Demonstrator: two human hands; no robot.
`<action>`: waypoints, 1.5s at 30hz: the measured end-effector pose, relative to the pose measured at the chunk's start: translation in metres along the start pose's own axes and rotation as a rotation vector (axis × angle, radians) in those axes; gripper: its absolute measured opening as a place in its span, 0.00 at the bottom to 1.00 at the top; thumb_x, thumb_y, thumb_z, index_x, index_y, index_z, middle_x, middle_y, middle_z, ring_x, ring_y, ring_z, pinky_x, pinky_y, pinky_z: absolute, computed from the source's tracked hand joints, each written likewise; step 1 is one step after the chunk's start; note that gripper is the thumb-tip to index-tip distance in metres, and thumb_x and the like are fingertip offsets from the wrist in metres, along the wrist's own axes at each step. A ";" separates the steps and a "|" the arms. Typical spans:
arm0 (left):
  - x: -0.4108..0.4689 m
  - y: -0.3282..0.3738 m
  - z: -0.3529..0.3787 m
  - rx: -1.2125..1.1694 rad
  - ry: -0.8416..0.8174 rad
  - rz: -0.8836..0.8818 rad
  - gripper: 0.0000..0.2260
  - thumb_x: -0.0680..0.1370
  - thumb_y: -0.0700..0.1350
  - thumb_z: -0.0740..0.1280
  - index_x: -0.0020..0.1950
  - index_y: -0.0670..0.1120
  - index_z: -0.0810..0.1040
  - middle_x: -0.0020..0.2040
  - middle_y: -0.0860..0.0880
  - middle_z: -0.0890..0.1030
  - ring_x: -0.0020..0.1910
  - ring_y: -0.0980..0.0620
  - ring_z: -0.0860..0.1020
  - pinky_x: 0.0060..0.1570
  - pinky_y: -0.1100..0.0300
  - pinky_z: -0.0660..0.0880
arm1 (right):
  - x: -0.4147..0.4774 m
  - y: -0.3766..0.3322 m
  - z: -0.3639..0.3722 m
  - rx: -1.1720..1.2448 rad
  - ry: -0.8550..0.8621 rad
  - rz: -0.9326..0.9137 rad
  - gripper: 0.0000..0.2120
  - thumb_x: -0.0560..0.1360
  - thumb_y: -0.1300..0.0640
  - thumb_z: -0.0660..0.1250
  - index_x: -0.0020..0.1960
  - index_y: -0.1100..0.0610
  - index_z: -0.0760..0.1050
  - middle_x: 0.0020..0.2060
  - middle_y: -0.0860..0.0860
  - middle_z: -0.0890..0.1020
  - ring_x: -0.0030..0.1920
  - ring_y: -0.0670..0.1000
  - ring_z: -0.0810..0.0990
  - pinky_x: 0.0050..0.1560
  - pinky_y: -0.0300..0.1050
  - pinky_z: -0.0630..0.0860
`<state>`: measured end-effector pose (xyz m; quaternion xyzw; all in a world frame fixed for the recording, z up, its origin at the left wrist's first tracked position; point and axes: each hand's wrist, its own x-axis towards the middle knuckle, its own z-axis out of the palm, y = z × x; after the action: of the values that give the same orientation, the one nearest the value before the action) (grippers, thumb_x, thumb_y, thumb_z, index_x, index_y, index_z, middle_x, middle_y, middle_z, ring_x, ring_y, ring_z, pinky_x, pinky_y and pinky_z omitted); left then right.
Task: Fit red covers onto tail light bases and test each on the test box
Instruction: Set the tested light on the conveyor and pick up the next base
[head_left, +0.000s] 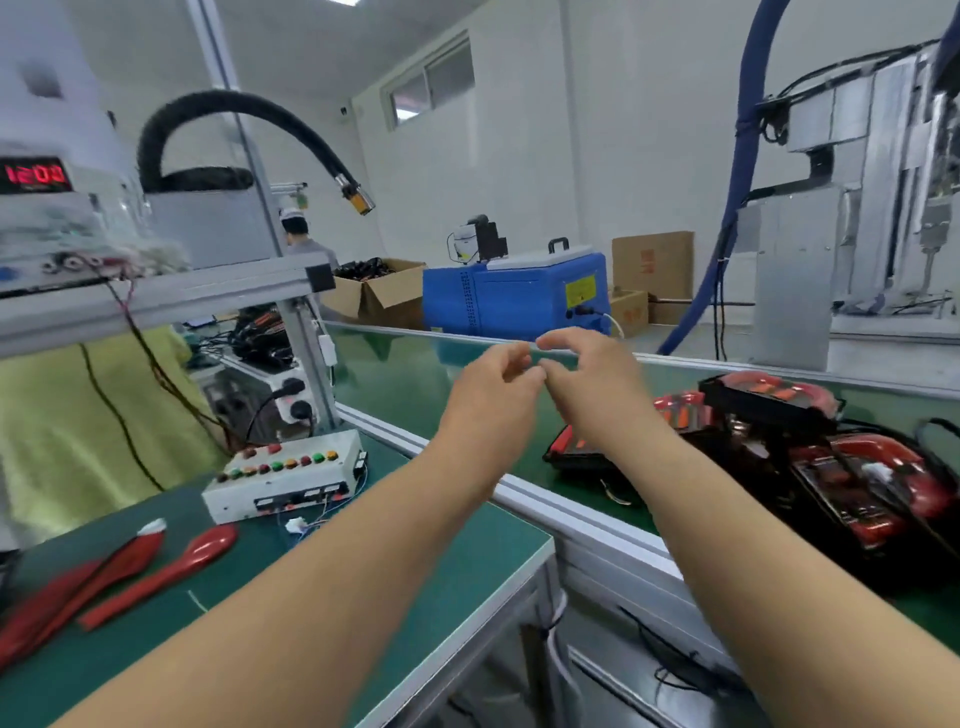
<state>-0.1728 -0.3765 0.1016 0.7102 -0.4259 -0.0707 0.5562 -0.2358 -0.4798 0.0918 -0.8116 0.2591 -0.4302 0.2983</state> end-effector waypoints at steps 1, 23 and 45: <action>-0.001 -0.006 -0.015 0.012 0.032 -0.014 0.17 0.81 0.43 0.65 0.70 0.46 0.75 0.64 0.51 0.79 0.63 0.54 0.76 0.67 0.58 0.70 | 0.000 -0.009 0.013 0.003 -0.034 -0.014 0.15 0.77 0.57 0.65 0.63 0.52 0.78 0.63 0.51 0.79 0.64 0.50 0.74 0.58 0.39 0.66; -0.086 -0.151 -0.258 0.086 0.561 -0.367 0.13 0.80 0.40 0.65 0.65 0.48 0.78 0.54 0.59 0.80 0.52 0.68 0.76 0.51 0.71 0.72 | -0.063 -0.151 0.271 0.148 -0.603 -0.321 0.15 0.77 0.62 0.63 0.62 0.55 0.79 0.60 0.52 0.80 0.60 0.51 0.76 0.62 0.42 0.69; -0.127 -0.265 -0.351 0.895 0.480 -0.808 0.13 0.82 0.51 0.61 0.66 0.51 0.73 0.59 0.52 0.75 0.59 0.50 0.76 0.54 0.54 0.74 | -0.113 -0.144 0.399 0.137 -0.823 -0.297 0.15 0.79 0.60 0.63 0.63 0.50 0.77 0.60 0.45 0.77 0.61 0.46 0.75 0.61 0.37 0.69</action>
<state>0.0892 -0.0286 -0.0408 0.9736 0.0225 0.0706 0.2159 0.0720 -0.1995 -0.0481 -0.9221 -0.0296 -0.1255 0.3649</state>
